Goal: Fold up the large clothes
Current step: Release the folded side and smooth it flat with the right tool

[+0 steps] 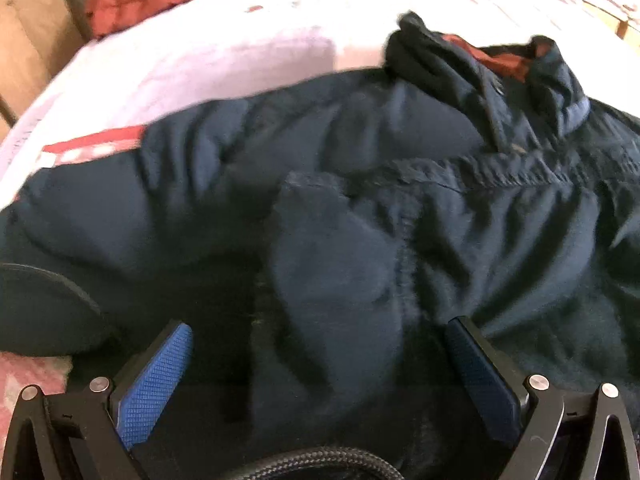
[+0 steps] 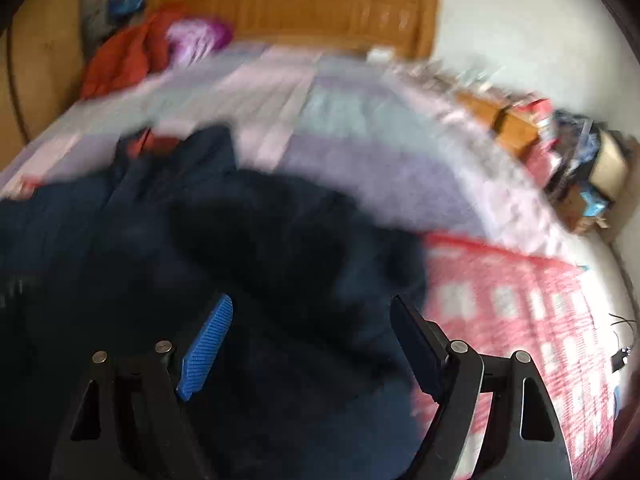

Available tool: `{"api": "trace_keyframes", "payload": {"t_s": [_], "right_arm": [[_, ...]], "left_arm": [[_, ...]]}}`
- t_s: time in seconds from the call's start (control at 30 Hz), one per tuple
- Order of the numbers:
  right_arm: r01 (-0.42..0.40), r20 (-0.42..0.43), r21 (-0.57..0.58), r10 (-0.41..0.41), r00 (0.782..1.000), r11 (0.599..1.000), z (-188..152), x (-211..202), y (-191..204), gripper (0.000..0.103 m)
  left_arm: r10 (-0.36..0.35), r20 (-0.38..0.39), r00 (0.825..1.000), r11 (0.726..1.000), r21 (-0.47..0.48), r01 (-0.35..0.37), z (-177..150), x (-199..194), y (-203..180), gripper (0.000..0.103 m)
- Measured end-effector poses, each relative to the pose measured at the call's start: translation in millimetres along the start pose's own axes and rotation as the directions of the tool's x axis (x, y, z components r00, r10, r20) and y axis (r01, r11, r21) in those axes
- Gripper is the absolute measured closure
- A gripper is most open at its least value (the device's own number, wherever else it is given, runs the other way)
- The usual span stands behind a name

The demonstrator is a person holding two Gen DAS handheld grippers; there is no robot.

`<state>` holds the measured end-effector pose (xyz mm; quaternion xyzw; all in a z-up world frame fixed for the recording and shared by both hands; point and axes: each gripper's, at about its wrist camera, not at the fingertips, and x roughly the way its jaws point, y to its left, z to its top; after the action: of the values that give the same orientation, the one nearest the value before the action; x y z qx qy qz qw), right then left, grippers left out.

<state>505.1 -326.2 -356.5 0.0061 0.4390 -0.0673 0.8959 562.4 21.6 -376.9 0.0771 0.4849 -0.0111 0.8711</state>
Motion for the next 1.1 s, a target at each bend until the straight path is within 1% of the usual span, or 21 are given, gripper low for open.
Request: {"api": "trace_keyframes", "payload": {"t_s": [0.03, 0.07, 0.13, 0.17, 0.2, 0.27, 0.3, 0.33, 0.37, 0.43, 0.47, 0.5, 0.57, 0.7, 0.87, 0.9, 0.97, 1.0, 1.1], "right_arm": [[-0.023, -0.052, -0.011, 0.023, 0.998, 1.0, -9, 11, 13, 0.018], [-0.017, -0.06, -0.027, 0.015, 0.998, 0.999, -13, 15, 20, 0.017], [-0.001, -0.043, -0.048, -0.001, 0.999, 0.999, -14, 16, 34, 0.017], [0.004, -0.03, -0.056, -0.006, 1.0, 0.998, -14, 12, 39, 0.017], [0.017, 0.006, -0.065, -0.016, 1.0, 0.998, -15, 5, 44, 0.017], [-0.004, 0.051, -0.067, 0.007, 0.999, 0.998, -11, -2, 48, 0.017], [-0.024, 0.043, -0.058, 0.026, 0.999, 0.998, -11, -1, 49, 0.017], [-0.058, -0.007, -0.047, 0.058, 0.998, 0.997, -13, 6, 51, 0.017], [-0.056, -0.032, -0.048, 0.054, 0.998, 0.997, -12, 9, 54, 0.017], [-0.051, -0.046, -0.041, 0.049, 0.998, 0.998, -12, 11, 55, 0.017], [-0.054, -0.061, -0.022, 0.053, 0.997, 0.998, -11, 12, 56, 0.017], [-0.053, -0.07, -0.012, 0.052, 0.996, 0.999, -9, 13, 55, 0.017], [-0.034, -0.088, -0.017, 0.032, 0.996, 0.999, -9, 16, 64, 0.017], [-0.009, -0.102, -0.003, 0.009, 0.995, 1.0, -9, 21, 64, 0.017], [0.013, -0.095, 0.036, -0.01, 0.995, 0.999, -5, 16, 65, 0.017], [0.013, -0.088, 0.043, -0.009, 0.996, 0.999, -2, 16, 67, 0.017], [-0.005, -0.072, 0.053, 0.009, 0.997, 0.999, 0, 13, 74, 0.017], [-0.007, -0.063, 0.048, 0.01, 0.998, 0.999, 2, 10, 79, 0.017], [-0.047, -0.036, 0.001, 0.047, 0.998, 0.999, 4, 3, 103, 0.017]], "left_arm": [[0.0, 0.004, 1.0, 1.0, -0.015, 0.0, 0, -5, 3, 0.0], [0.001, 0.011, 1.0, 0.999, -0.033, 0.0, 1, -9, 7, 0.0], [-0.008, 0.041, 0.999, 0.999, -0.033, 0.009, 2, -19, 6, 0.0], [-0.026, 0.063, 0.998, 0.999, -0.018, 0.028, 3, -27, 2, 0.0], [-0.05, 0.088, 0.995, 0.999, 0.008, 0.05, 7, -34, -6, 0.0], [-0.096, 0.118, 0.988, 0.994, 0.054, 0.09, 12, -42, -22, 0.0], [-0.115, 0.116, 0.987, 0.992, 0.073, 0.107, 15, -41, -32, 0.0], [-0.114, 0.098, 0.989, 0.991, 0.086, 0.106, 16, -36, -40, 0.0], [-0.105, 0.071, 0.992, 0.991, 0.093, 0.098, 16, -29, -46, 0.0], [-0.079, 0.002, 0.997, 0.991, 0.106, 0.078, 12, -8, -54, 0.0], [-0.042, -0.041, 0.998, 0.99, 0.131, 0.047, 7, 7, -58, 0.0], [-0.039, -0.042, 0.998, 0.988, 0.147, 0.045, 2, 13, -60, 0.0], [-0.041, -0.018, 0.999, 0.988, 0.15, 0.044, -1, 12, -59, 0.0], [-0.037, -0.013, 0.999, 0.988, 0.153, 0.038, -2, 8, -55, 0.0], [-0.033, 0.03, 0.999, 0.989, 0.146, 0.029, -9, -8, -41, 0.0], [-0.033, 0.033, 0.999, 0.99, 0.135, 0.028, -10, -9, -35, 0.0], [-0.059, 0.026, 0.998, 0.994, 0.096, 0.056, -11, -11, -22, 0.0], [-0.067, 0.024, 0.997, 0.995, 0.076, 0.065, -12, -10, -15, 0.0], [-0.084, 0.034, 0.996, 0.996, 0.012, 0.083, -15, -16, 12, 0.0]]}}
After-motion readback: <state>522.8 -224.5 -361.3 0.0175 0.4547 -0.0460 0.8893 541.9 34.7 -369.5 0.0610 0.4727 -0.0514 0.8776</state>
